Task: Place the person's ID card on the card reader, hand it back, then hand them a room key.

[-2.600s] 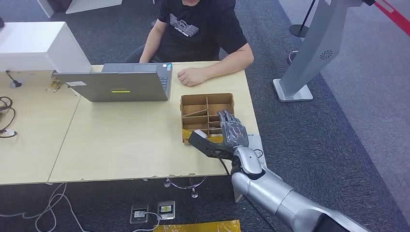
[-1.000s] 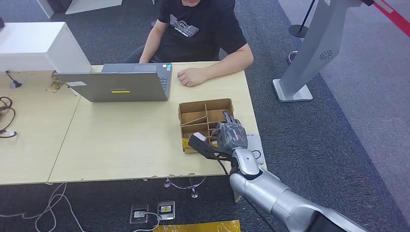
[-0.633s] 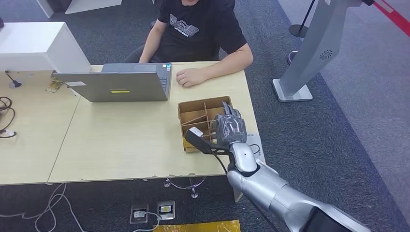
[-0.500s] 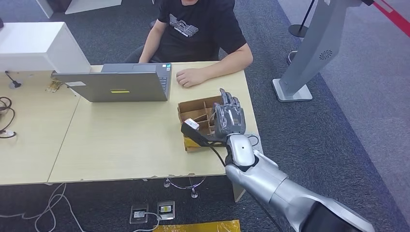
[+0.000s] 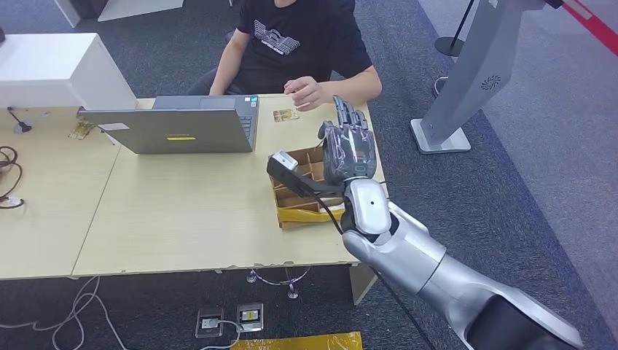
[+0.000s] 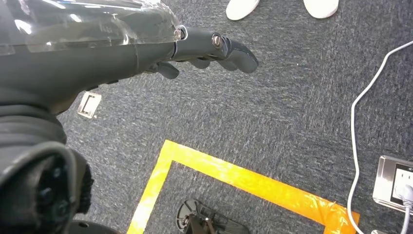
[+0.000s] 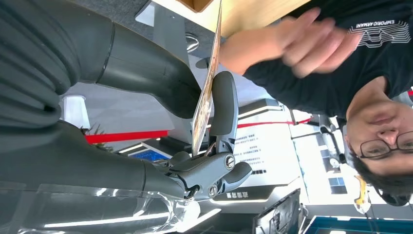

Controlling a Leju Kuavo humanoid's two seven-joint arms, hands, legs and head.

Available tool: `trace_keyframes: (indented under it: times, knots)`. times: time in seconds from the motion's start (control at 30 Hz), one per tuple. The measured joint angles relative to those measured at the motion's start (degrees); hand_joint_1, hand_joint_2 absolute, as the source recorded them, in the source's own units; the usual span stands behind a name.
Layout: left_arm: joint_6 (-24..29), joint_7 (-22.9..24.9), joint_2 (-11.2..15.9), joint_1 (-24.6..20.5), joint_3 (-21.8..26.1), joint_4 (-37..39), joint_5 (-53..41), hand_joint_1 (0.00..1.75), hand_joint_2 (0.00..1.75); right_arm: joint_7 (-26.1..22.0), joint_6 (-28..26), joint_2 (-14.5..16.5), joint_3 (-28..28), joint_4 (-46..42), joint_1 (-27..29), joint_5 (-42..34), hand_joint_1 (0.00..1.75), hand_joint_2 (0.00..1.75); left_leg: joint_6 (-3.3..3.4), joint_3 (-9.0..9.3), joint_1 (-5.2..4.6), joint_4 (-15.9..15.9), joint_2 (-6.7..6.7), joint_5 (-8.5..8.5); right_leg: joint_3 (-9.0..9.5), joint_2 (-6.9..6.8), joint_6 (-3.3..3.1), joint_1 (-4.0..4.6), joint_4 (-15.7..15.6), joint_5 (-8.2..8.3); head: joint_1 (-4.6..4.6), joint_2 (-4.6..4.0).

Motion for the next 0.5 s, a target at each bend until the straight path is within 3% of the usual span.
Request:
trace_keyframes:
  times: [0.5]
  knots:
    - [0.0, -1.5, -0.8, 0.0, 1.4, 0.0, -1.2, 0.00, 0.00, 0.1, 1.5, -1.5, -2.1, -0.7, 1.2, 2.0, 1.75, 1.75, 0.00, 0.00, 0.00, 0.0, 0.00, 0.00, 0.00, 0.00, 0.00, 0.00, 0.0, 0.00, 0.00, 0.00]
